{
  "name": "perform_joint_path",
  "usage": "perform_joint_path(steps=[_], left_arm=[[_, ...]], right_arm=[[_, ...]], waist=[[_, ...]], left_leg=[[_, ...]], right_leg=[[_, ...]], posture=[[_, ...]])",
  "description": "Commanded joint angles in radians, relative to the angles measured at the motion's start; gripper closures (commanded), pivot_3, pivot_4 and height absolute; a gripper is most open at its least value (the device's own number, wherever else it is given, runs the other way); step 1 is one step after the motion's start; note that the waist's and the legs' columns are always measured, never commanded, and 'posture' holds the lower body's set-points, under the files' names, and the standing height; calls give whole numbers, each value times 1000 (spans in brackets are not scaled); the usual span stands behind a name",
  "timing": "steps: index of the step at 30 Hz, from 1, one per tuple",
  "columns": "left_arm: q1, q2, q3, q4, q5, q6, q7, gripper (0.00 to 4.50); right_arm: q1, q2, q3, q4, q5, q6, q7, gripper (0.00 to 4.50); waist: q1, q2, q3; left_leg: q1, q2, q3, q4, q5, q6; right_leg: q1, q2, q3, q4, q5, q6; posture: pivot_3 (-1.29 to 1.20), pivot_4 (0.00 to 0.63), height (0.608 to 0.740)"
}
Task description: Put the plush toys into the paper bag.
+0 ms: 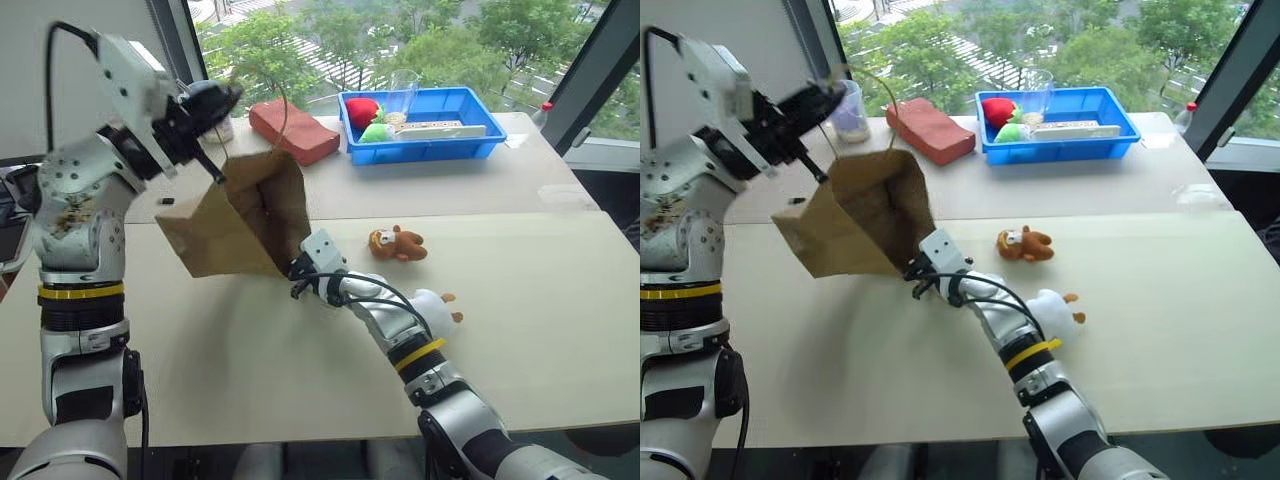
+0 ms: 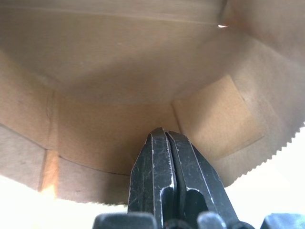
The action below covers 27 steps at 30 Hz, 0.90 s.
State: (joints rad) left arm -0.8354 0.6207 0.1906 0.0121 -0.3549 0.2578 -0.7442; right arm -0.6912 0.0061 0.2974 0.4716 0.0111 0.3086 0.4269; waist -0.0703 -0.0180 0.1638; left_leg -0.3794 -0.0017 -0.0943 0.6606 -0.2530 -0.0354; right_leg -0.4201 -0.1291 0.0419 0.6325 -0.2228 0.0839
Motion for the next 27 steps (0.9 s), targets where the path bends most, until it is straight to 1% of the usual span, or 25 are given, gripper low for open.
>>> perform_joint_path(steps=[1, 3, 7, 11, 16, 20, 21, 24, 27], left_arm=[[-31, -15, 17, -69, 14, -31, 77, 4500], [-2, -20, 9, -93, 20, -20, 90, 4500], [104, -14, -13, -146, 19, 6, 73, 4500], [192, -14, -54, -179, 13, -10, 17, 4500], [215, -24, -89, -152, 15, -58, -40, 4500], [234, -26, -114, -140, 2, -79, -96, 4500], [236, -27, -115, -138, 2, -82, -102, 4500], [240, -28, -116, -132, 1, -91, -112, 4500], [242, -31, -116, -121, 0, -98, -120, 4500]], right_arm=[[-1, 7, -4, 55, -28, 27, -23, 4447], [-10, 10, -8, 67, -30, 25, -31, 4447], [-15, 16, -22, 45, -11, 17, -22, 4447], [10, 19, -36, -83, 53, -2, 61, 4447], [56, -16, -42, -297, 127, 29, 176, 4447], [74, -69, -100, -520, 249, 180, 228, 4447], [78, -85, -117, -573, 287, 227, 237, 3884], [89, -142, -166, -714, 377, 329, 250, 2904], [94, -222, -250, -850, 487, 446, 250, 1877]], waist=[[-1, 0, 0], [-3, 0, 0], [-4, 0, 0], [1, 0, 0], [0, 0, 0], [0, 0, 0], [1, 0, 0], [4, 0, 0], [5, 0, 0]], left_leg=[[0, 0, 0, 0, 0, 0], [0, 0, 0, 0, 0, 0], [0, 0, 0, -1, 0, 0], [-1, 0, 0, -1, 0, 0], [-4, 0, -1, 0, 0, 0], [-4, 0, -1, 0, 0, 0], [-4, 0, -1, 0, 0, 0], [-4, 0, -1, 0, 0, 0], [-4, 0, -1, 0, 0, 0]], right_leg=[[0, 0, 0, 1, 0, 0], [0, 0, 0, 2, 0, 0], [-1, 0, 0, 7, 0, 0], [-2, 0, 0, 7, 0, 0], [-4, 0, -1, 7, 0, 0], [-3, 0, -1, 7, 0, 0], [-3, 0, -1, 7, 0, 0], [-3, 0, -1, 6, 0, 0], [-3, 0, -1, 5, 0, 0]], posture=[[0, 150, 740], [0, 150, 740], [0, 150, 740], [0, 150, 740], [0, 150, 740], [0, 150, 740], [0, 150, 740], [0, 150, 740], [0, 150, 740]])
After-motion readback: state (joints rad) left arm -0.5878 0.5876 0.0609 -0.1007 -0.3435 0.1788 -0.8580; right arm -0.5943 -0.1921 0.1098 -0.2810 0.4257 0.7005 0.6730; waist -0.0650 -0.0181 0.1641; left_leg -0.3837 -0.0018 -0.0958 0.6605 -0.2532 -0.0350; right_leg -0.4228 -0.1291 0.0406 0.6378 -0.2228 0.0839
